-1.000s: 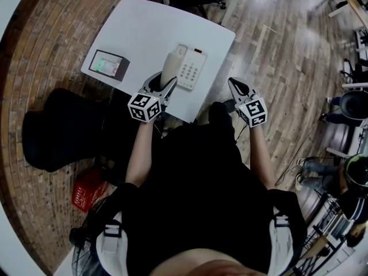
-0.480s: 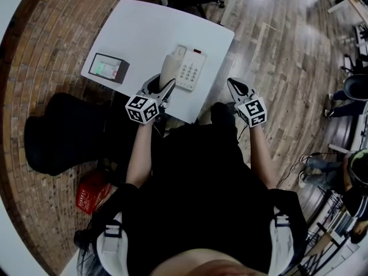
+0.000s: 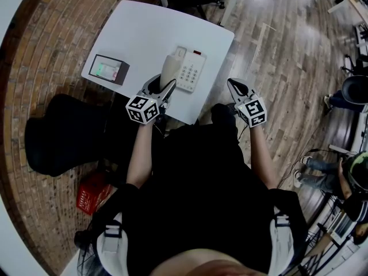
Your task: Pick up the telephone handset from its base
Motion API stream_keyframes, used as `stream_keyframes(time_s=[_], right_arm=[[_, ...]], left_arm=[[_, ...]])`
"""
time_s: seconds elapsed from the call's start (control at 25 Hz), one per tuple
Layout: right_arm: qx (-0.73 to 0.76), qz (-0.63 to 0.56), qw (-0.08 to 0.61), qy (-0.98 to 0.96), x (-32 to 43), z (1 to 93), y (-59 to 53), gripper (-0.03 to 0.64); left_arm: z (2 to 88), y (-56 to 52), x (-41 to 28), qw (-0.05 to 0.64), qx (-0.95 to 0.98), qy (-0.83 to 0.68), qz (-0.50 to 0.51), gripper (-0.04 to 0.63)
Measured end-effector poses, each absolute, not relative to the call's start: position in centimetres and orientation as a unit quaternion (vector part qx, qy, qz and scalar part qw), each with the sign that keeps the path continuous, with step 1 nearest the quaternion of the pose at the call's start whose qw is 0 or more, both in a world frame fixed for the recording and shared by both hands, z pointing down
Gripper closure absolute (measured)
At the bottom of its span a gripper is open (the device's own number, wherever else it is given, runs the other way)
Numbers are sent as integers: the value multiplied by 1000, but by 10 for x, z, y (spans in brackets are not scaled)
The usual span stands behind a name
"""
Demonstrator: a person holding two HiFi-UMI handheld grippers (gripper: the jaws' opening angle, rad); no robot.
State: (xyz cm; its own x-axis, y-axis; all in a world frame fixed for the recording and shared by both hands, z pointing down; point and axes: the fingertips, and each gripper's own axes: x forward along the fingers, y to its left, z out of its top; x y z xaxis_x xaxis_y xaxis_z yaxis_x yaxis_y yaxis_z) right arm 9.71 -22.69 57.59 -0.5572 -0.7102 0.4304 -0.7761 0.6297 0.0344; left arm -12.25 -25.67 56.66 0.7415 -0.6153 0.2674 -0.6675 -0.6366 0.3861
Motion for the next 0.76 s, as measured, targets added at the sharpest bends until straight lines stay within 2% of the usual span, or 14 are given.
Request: stream_keyframes(time_s=[0.76], right_arm=[[425,86,211,-876,98,580,-223,618]], left_arm=[[574,-258,-118,235,906,-346,70,379]])
